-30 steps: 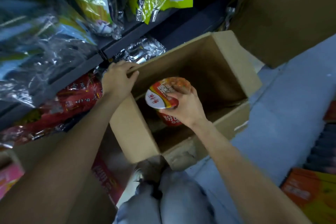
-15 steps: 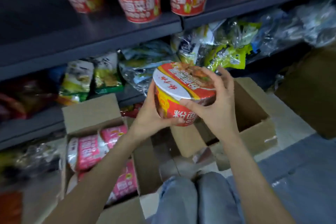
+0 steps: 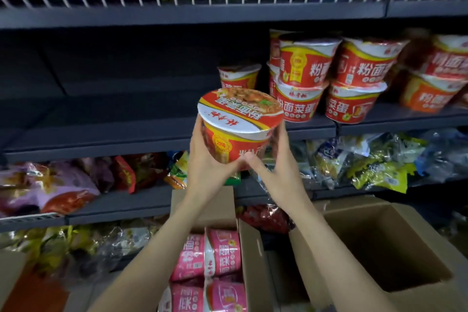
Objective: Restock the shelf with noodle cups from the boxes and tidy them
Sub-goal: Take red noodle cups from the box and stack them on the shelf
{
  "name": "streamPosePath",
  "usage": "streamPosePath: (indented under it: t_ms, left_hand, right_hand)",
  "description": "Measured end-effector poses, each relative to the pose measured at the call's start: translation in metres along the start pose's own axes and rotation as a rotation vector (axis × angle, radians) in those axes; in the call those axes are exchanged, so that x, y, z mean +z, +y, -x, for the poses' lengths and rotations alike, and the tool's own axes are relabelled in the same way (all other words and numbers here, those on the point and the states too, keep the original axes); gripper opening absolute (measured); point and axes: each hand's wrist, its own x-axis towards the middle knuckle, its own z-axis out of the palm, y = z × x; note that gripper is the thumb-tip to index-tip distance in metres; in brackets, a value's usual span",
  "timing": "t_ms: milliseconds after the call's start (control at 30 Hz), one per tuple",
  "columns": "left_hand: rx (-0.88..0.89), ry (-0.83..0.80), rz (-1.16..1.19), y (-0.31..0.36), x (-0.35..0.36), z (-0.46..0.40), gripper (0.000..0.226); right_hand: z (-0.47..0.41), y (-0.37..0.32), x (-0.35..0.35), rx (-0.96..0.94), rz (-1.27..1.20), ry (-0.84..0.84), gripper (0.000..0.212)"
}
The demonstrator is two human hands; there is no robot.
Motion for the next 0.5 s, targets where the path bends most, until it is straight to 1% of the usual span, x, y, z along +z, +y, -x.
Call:
streamPosePath:
  t_ms: [100, 200, 267, 333, 367, 433, 500]
  left_hand:
    - [0.005, 0.083, 0.019, -0.001, 0.008, -0.036, 0.119]
    - [0.020, 0.126, 0.069, -0.006, 0.022, -0.079, 0.119]
    - [0.047, 0.151, 0.067, -0.011, 0.031, -0.110, 0.112]
    - [0.064, 0.183, 0.060, -0.017, 0.042, -0.138, 0.096]
    - [0.064, 0.211, 0.065, -0.019, 0.049, -0.151, 0.089]
    - [0.048, 0.278, 0.112, -0.024, 0.062, -0.173, 0.084]
    - [0.054, 0.294, 0.189, -0.030, 0.071, -0.198, 0.083]
  right_hand:
    - [-0.040, -0.002, 0.010, -0.071, 0.046, 0.104, 0.073]
    - [-0.092, -0.003, 0.008, -0.105, 0.155, 0.169, 0.063]
    - [-0.126, 0.000, 0.004, -0.142, 0.194, 0.231, 0.058]
    - [-0.154, 0.008, 0.004, -0.191, 0.155, 0.286, 0.047]
    - [-0.166, 0.015, 0.006, -0.235, 0.137, 0.288, 0.042]
    - [-0.185, 0.028, 0.013, -0.334, 0.149, 0.250, 0.037]
    - [-0.204, 0.034, 0.017, -0.394, 0.206, 0.211, 0.044]
